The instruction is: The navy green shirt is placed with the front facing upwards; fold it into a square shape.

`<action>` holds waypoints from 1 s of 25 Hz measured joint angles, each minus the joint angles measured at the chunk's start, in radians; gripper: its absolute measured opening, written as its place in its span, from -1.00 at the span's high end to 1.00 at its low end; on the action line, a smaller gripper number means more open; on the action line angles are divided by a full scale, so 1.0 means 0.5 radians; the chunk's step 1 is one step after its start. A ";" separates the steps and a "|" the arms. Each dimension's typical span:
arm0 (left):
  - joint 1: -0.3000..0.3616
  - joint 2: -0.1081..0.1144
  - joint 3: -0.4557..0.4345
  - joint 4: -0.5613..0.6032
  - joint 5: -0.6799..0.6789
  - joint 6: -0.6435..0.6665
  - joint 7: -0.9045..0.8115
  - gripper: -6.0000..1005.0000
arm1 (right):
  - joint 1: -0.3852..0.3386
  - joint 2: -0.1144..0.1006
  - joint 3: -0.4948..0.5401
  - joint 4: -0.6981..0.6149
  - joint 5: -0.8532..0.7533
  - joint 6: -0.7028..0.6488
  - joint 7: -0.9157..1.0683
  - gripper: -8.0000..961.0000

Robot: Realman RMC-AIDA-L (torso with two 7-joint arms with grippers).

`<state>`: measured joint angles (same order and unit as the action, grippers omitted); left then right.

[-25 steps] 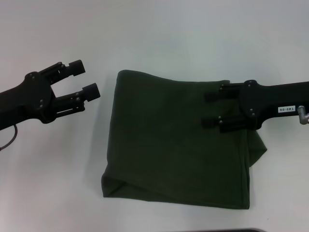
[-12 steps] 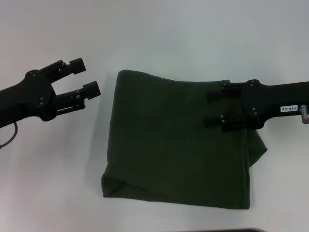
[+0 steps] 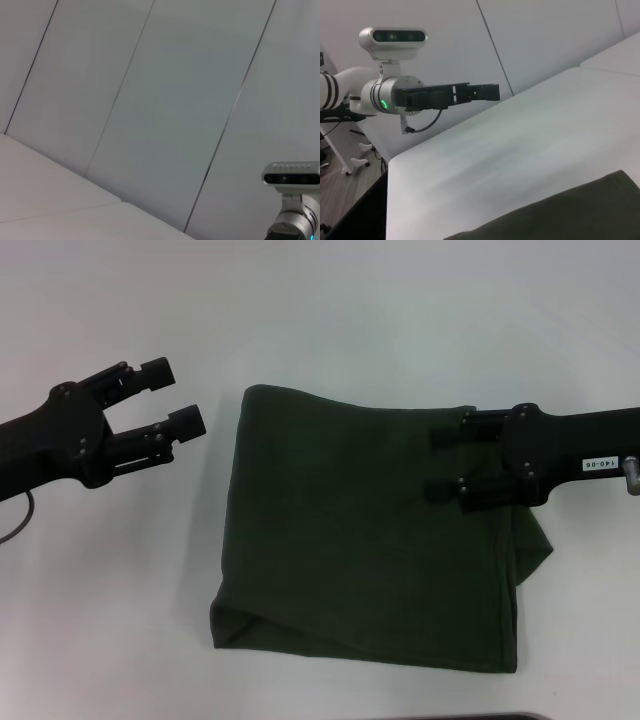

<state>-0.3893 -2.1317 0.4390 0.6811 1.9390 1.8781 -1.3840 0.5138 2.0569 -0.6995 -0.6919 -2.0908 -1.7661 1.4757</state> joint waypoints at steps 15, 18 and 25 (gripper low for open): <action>0.005 0.005 0.007 0.000 0.003 0.000 -0.020 -0.76 | 0.000 0.000 0.000 -0.003 -0.018 -0.011 0.015 -0.74; 0.003 0.005 0.009 0.000 0.003 -0.002 -0.021 -0.76 | 0.000 0.000 0.000 -0.003 -0.022 -0.011 0.029 -0.74; -0.002 0.005 0.009 0.000 0.003 -0.009 -0.021 -0.76 | 0.003 0.000 0.000 0.002 -0.022 -0.011 0.032 -0.74</action>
<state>-0.3901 -2.1290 0.4433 0.6811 1.9404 1.8738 -1.3944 0.5152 2.0569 -0.6996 -0.6909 -2.1019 -1.7717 1.4917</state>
